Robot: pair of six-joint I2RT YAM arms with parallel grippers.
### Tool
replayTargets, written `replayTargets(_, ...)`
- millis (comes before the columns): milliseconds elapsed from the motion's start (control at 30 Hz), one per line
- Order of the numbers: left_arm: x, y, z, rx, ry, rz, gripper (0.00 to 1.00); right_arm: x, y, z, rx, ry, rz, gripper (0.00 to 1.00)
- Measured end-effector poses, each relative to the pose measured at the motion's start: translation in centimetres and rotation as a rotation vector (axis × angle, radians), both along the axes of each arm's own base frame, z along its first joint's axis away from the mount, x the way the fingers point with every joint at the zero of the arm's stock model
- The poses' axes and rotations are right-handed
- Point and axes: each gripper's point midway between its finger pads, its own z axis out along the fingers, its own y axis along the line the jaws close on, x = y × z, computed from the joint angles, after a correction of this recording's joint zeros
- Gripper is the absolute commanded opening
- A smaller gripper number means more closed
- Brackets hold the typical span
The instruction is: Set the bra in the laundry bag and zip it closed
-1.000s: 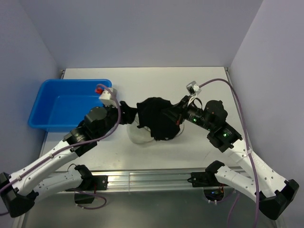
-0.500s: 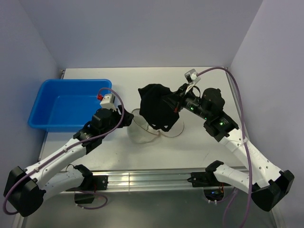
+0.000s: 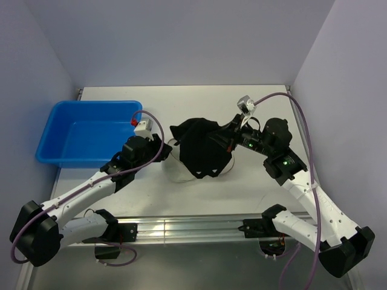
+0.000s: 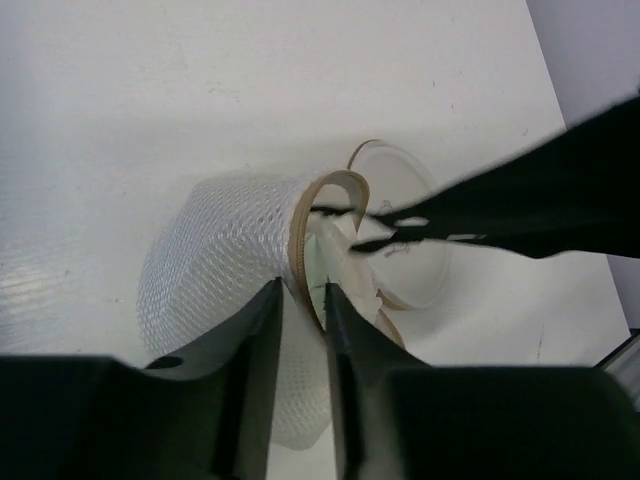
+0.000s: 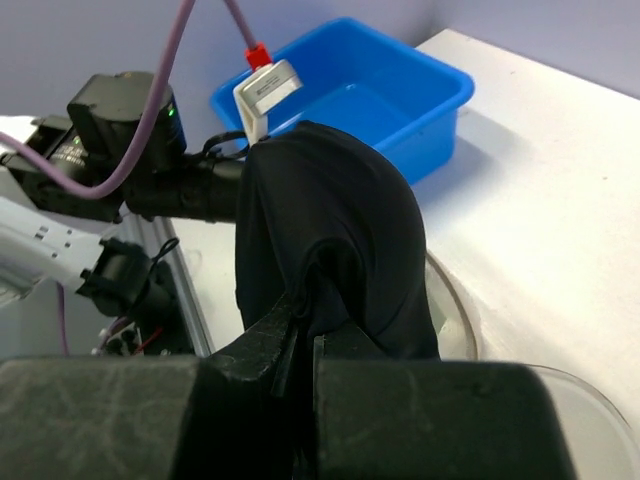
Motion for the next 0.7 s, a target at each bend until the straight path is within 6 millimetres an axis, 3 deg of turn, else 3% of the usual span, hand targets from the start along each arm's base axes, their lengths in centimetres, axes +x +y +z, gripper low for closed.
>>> replayTargets(33,0.0,0.0,0.0,-0.001,-0.001,0.0,0.12,-0.1,0.1,-0.1,0.001,0.0,0.013,0.0)
replayTargets(100,0.1,-0.1,0.0,0.0,-0.002,0.001,0.01,0.0,0.4,-0.5,0.002,0.005,0.035,0.0)
replayTargets(200,0.2,-0.1,-0.1,0.004,-0.004,-0.001,0.0,0.9,1.0,-1.8,-0.01,0.04,0.066,0.0)
replayTargets(467,0.2,-0.2,0.9,-0.021,-0.035,-0.005,0.0,3.9,2.0,-8.1,-0.113,0.181,0.094,0.0)
replayTargets(700,0.1,-0.4,1.3,-0.039,-0.052,-0.016,0.0,6.3,3.3,-10.1,-0.19,0.18,0.119,0.0)
